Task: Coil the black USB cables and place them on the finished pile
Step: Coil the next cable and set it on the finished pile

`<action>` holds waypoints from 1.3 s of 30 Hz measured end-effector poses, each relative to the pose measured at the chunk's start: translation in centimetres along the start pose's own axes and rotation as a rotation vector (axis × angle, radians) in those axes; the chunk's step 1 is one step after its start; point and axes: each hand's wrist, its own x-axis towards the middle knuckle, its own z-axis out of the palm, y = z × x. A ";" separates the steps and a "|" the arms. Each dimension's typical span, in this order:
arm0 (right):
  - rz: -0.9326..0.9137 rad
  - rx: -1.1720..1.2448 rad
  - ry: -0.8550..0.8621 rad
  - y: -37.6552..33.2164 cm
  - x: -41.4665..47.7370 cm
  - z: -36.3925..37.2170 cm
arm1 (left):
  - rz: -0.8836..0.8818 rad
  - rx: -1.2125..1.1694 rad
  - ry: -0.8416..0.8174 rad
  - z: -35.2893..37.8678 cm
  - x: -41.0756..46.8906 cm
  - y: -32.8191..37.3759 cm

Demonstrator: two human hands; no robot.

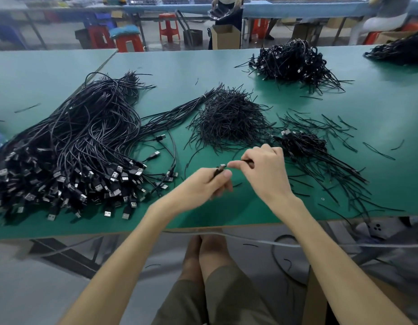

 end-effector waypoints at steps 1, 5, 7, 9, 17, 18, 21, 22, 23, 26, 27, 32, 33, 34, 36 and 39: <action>-0.018 0.018 0.029 -0.7 0.1 -0.1 | -0.002 0.035 0.033 0.5 0.2 -0.1; -0.073 0.214 0.012 -3.2 -0.3 -0.6 | 0.092 -0.068 0.193 0.7 0.6 -0.7; -0.071 0.300 -0.010 -3.7 -0.8 -0.8 | 0.069 -0.335 0.220 1.3 0.8 -0.9; -0.077 0.358 -0.038 -3.9 -1.6 -0.4 | 0.012 -0.719 0.231 1.6 1.1 -0.8; 0.090 0.539 -0.137 -4.0 -2.6 1.0 | -0.099 -1.379 0.312 0.8 1.4 0.1; 0.113 0.532 -0.136 -3.9 -2.6 1.1 | -0.098 -1.403 0.338 0.8 1.4 0.1; 0.179 0.530 -0.164 -3.6 -2.8 1.4 | -0.083 -1.477 0.363 0.9 1.3 0.2; 0.199 0.527 -0.182 -3.6 -2.7 1.3 | -0.077 -1.492 0.354 0.9 1.3 0.2; 0.214 0.527 -0.208 -3.7 -2.6 1.2 | -0.065 -1.508 0.337 0.9 1.3 0.2; 0.206 0.533 -0.284 -4.2 -2.5 1.1 | -0.040 -1.579 0.280 0.9 1.3 0.1; 0.186 0.533 -0.289 -4.3 -2.6 1.1 | -0.037 -1.595 0.265 1.0 1.3 0.0; 0.157 0.606 -0.298 -5.2 -2.7 1.1 | -0.023 -1.567 0.228 1.4 1.4 -0.2; 0.170 0.606 -0.275 -5.3 -2.6 1.2 | -0.013 -1.521 0.221 1.6 1.4 -0.1; 0.192 0.609 -0.243 -5.3 -2.4 1.2 | -0.003 -1.462 0.217 1.8 1.4 0.0; 0.262 0.657 -0.188 -5.2 -2.4 1.2 | 0.018 -1.353 0.200 2.3 1.1 0.0; 0.334 0.743 -0.134 -5.0 -2.8 1.2 | 0.063 -1.230 0.110 2.0 0.5 -0.2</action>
